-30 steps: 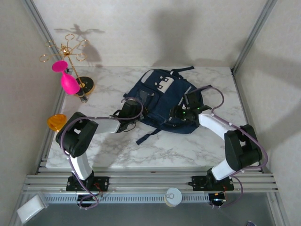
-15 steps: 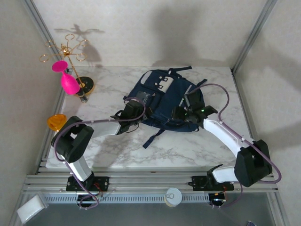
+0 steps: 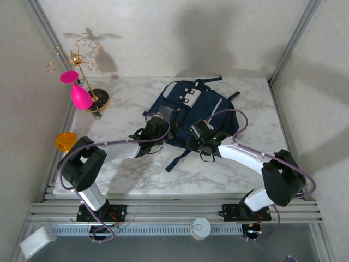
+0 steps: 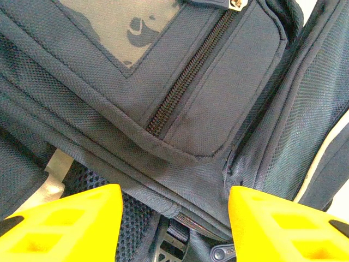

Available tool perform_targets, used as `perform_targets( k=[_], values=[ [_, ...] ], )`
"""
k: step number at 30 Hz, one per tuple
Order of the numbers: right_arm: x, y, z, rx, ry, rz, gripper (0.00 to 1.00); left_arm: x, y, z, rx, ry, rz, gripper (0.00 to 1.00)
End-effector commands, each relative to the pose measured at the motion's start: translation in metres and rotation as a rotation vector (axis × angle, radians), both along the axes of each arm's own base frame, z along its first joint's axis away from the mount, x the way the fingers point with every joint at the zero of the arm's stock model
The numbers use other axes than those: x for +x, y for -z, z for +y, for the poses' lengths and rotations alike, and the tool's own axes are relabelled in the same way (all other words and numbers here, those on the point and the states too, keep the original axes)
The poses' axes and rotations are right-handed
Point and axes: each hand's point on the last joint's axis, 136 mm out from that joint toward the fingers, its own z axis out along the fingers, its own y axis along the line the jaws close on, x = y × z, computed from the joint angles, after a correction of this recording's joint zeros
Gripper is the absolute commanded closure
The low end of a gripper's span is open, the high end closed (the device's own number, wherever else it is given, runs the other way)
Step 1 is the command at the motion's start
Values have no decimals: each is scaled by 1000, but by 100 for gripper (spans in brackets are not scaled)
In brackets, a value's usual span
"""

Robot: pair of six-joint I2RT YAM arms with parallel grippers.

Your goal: Pack books, pencil case, and school supplies into a backpack

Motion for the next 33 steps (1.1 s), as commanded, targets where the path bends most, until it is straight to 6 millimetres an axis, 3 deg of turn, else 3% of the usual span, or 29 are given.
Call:
perform_targets(
  k=[1, 10, 13, 18, 20, 25, 33],
  values=[
    [21, 4, 5, 63, 89, -44, 57, 10, -9, -5, -23, -18, -27, 47],
    [29, 35, 8, 101, 123, -28, 64, 13, 5, -9, -12, -13, 0, 47],
    [43, 37, 8, 121, 111, -57, 65, 15, 0, -16, -50, -11, -12, 47],
    [50, 33, 7, 79, 96, -88, 82, 15, 3, -23, -143, -52, 7, 47],
    [50, 29, 5, 63, 88, -95, 90, 21, 12, -18, -130, -92, 15, 46],
    [45, 19, -3, 35, 73, -110, 99, 39, 30, 2, -88, -178, 24, 47],
    [29, 8, -20, -25, 30, -110, 100, 59, 45, 41, 9, -276, 29, 46]
  ],
)
